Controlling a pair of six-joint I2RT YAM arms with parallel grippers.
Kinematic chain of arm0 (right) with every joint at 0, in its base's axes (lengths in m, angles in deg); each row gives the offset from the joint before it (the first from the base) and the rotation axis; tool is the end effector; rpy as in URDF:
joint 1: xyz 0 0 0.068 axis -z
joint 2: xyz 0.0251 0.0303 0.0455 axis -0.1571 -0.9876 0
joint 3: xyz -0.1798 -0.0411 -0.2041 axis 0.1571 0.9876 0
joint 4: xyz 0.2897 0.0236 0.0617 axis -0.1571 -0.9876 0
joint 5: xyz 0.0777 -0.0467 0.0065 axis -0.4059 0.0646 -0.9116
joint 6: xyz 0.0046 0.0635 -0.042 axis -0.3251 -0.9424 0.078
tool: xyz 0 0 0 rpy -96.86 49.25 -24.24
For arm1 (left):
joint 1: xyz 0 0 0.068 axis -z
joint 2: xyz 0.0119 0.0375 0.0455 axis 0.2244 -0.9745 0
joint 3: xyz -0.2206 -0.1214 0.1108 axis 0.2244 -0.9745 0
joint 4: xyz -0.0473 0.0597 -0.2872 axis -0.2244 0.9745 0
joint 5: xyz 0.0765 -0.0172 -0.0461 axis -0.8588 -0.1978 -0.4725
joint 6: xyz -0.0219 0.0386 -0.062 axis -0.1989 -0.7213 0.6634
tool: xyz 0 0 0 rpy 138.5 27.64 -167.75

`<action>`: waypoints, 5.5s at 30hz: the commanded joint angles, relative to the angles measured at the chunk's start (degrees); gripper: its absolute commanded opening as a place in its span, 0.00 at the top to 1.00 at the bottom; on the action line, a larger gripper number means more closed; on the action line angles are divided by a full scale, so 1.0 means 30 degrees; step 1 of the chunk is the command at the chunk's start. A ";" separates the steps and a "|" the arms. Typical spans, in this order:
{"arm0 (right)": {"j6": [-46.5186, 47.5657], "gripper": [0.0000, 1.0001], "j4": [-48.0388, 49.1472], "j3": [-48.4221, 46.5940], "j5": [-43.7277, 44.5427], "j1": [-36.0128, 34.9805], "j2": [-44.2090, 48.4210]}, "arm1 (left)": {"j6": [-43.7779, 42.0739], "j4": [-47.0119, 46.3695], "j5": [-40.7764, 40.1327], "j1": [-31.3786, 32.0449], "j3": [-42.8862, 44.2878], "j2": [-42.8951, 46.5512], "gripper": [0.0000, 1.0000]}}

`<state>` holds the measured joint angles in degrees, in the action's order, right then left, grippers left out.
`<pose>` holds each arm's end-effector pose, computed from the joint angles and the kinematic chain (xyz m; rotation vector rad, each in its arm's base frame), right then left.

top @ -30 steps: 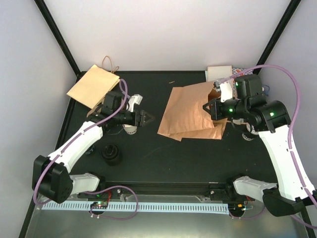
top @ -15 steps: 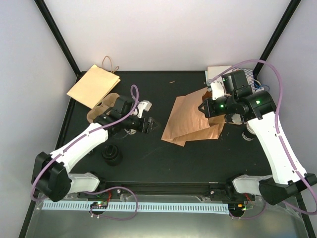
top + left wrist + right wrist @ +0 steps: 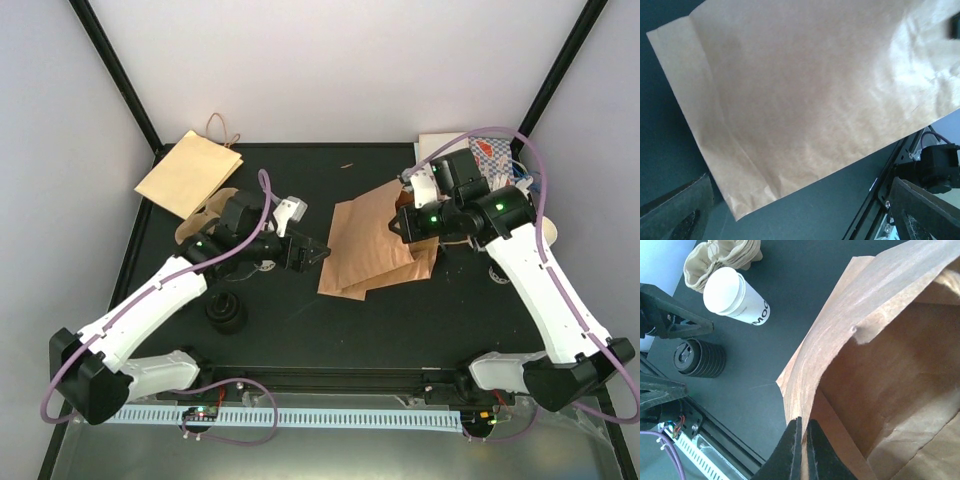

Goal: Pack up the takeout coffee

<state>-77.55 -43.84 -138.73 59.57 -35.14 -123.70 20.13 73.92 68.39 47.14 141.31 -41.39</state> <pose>0.2446 0.1437 0.3940 -0.4348 2.5255 0.7006 0.2372 -0.1968 0.2972 0.5793 2.2391 -1.0248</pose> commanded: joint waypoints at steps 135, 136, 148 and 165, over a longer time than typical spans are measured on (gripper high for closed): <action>-1.1580 0.34 1.5701 0.5973 -0.5969 -0.2443 0.1031 | 0.4898 0.2977 -1.7866 0.9087 0.7175 -0.6475 0.01; -1.1557 0.34 1.5660 0.5954 -0.5998 -0.2435 0.1042 | 0.4867 0.3050 -1.8336 0.9087 0.7273 -0.6572 0.01; -1.1150 0.34 1.4930 0.5545 -0.5258 -0.2430 0.1714 | 0.4469 0.4308 -2.0946 0.8693 0.7616 -0.6935 0.50; -0.6813 0.25 0.9772 0.3715 0.0251 -0.2418 0.3693 | 0.3982 0.5428 -2.0392 0.7822 0.8352 -0.5141 0.99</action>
<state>-103.27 -9.74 -125.79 52.12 -42.07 -115.68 33.00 89.04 5.68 71.73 163.46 -60.58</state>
